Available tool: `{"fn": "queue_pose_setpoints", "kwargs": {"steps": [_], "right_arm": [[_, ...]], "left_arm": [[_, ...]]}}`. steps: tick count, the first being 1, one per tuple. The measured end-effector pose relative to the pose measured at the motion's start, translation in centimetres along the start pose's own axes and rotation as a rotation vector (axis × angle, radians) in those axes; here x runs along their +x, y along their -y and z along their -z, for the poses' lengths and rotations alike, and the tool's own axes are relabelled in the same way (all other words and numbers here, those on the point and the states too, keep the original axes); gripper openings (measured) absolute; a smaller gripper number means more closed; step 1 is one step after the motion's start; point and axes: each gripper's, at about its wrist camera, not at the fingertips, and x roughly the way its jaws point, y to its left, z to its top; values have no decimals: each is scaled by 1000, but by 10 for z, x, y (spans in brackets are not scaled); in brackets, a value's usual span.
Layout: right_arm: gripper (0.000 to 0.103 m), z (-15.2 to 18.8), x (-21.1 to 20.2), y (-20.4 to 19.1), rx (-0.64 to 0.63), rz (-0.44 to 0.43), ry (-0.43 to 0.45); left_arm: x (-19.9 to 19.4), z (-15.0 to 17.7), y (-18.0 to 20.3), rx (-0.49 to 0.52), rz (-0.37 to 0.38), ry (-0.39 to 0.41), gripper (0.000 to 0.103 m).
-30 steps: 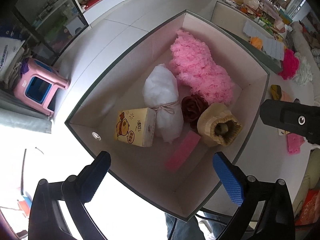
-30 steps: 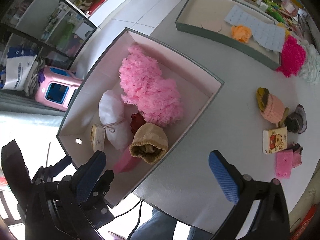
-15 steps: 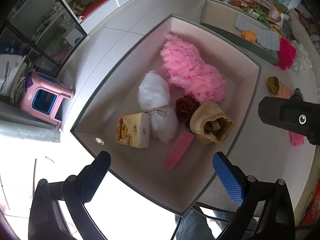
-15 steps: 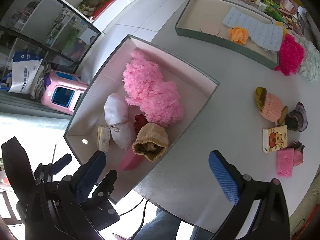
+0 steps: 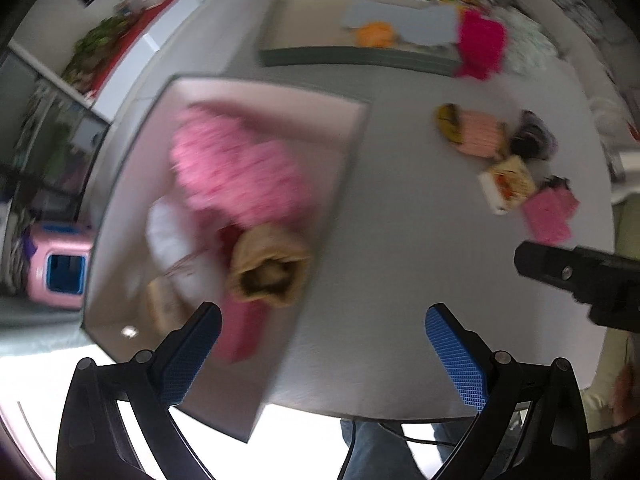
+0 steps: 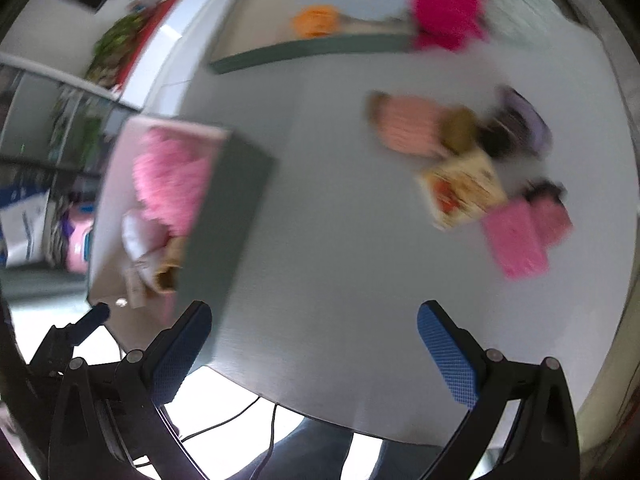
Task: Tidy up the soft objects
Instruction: 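Move both grippers back over the table toward the tissue pack and slipper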
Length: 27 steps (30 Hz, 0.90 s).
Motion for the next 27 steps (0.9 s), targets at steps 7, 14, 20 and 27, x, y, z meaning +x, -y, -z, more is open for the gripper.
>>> {"fn": "queue_pose_setpoints", "kwargs": {"steps": [7, 14, 20, 27], "right_arm": [[103, 25, -2, 102, 234, 32, 6], [103, 47, 1, 174, 381, 40, -12], [103, 53, 14, 201, 420, 33, -43], [103, 50, 26, 214, 440, 17, -58]], "left_arm": [[23, -30, 75, 43, 116, -81, 103], [71, -67, 119, -108, 176, -157, 103], [89, -104, 142, -267, 168, -125, 103], [118, -124, 165, -377, 124, -153, 103]]}}
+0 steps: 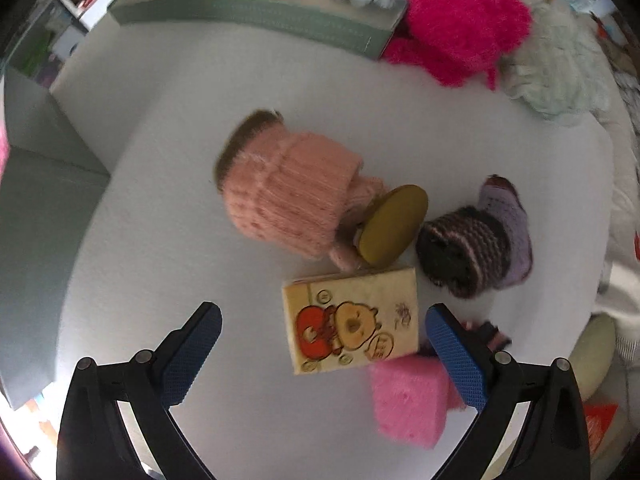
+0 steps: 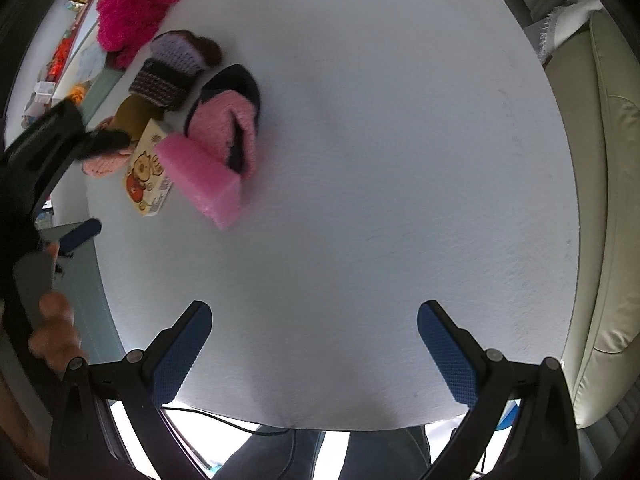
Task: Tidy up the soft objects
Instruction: 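Move both grippers back over the table toward the tissue pack and slipper, then grasp the yellow tissue pack with the left gripper while the right grasps the pink-and-black slipper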
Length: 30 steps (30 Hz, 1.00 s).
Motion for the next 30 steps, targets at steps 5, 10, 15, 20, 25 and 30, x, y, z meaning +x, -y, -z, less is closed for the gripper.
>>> {"fn": "queue_pose_setpoints", "kwargs": {"steps": [5, 10, 15, 20, 25, 30], "right_arm": [[103, -6, 3, 4, 11, -12, -3], [103, -19, 5, 2, -2, -12, 4], [103, -39, 6, -13, -12, -17, 27], [103, -73, 8, -30, 22, -38, 60], [103, -110, 20, -49, 72, -56, 75], [103, -140, 44, -70, 105, -48, 31]], "left_arm": [[23, -4, 9, -17, -34, -50, 103], [34, -2, 7, 28, -110, -68, 103], [28, -3, -18, 85, -163, -42, 103], [29, -6, -31, 100, -113, -49, 103], [29, -13, -41, 113, -102, -43, 103], [25, -1, -46, 115, -99, -12, 103]]}}
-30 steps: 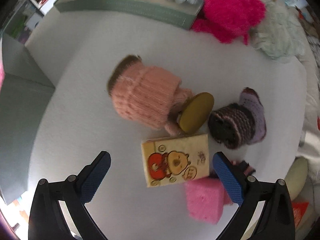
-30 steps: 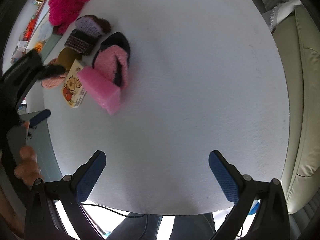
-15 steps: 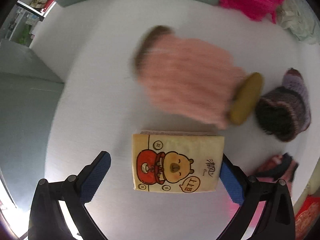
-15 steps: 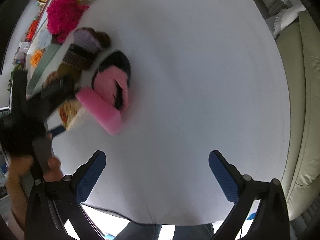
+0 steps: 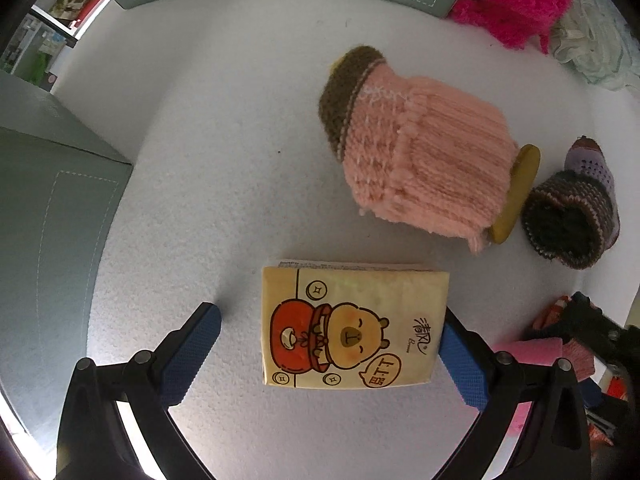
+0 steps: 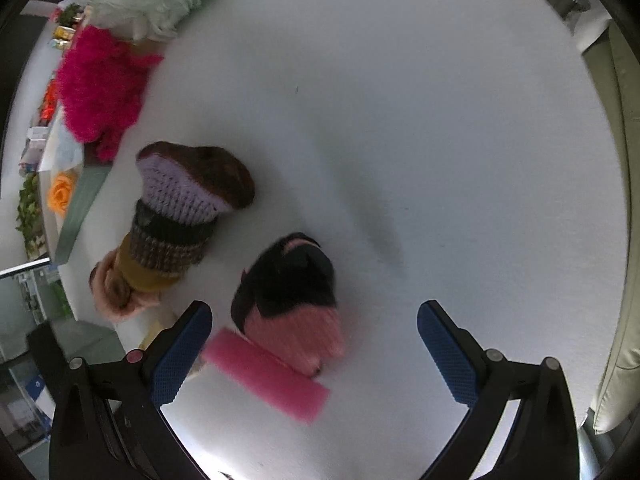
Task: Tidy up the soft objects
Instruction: 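Grasp the yellow tissue pack with the left gripper while the right grasps the pink-and-black slipper, then lift and carry the tissue pack with the left gripper while the right carries the slipper toward the box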
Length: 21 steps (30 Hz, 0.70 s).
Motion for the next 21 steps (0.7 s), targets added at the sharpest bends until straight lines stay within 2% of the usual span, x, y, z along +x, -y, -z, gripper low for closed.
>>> {"fn": "queue_pose_setpoints", "kwargs": {"steps": [4, 5, 6, 7, 9, 10, 12, 13, 14, 17, 21], "right_arm": [[96, 4, 14, -18, -29, 54, -29], [90, 4, 14, -23, -43, 78, -21], [79, 5, 13, -27, -54, 96, -11], [73, 7, 11, -29, -62, 107, -2], [45, 8, 9, -35, -96, 104, 0], [43, 8, 10, -37, -106, 86, -14], [38, 9, 8, -37, -103, 68, -24], [37, 10, 5, -35, -99, 54, -22], [37, 11, 3, -33, -94, 38, -21], [37, 18, -5, -19, -53, -31, -27], [37, 31, -13, -5, -18, -52, -18]], "left_arm": [[-1, 20, 3, 4, -1, -4, 103], [-1, 19, 3, 10, -2, -12, 103], [-2, 16, 4, 17, -3, -17, 103], [-3, 12, 6, 33, -6, -21, 103], [-2, 7, 10, 68, -18, -22, 103], [2, 7, 15, 88, -22, -22, 101], [-2, 11, 19, 128, 0, -12, 89], [-5, 14, 21, 154, 1, -9, 80], [-7, 16, 23, 179, -2, -5, 76], [-9, 24, 23, 242, -24, -14, 76], [-12, 40, 14, 279, -19, -25, 76]]}}
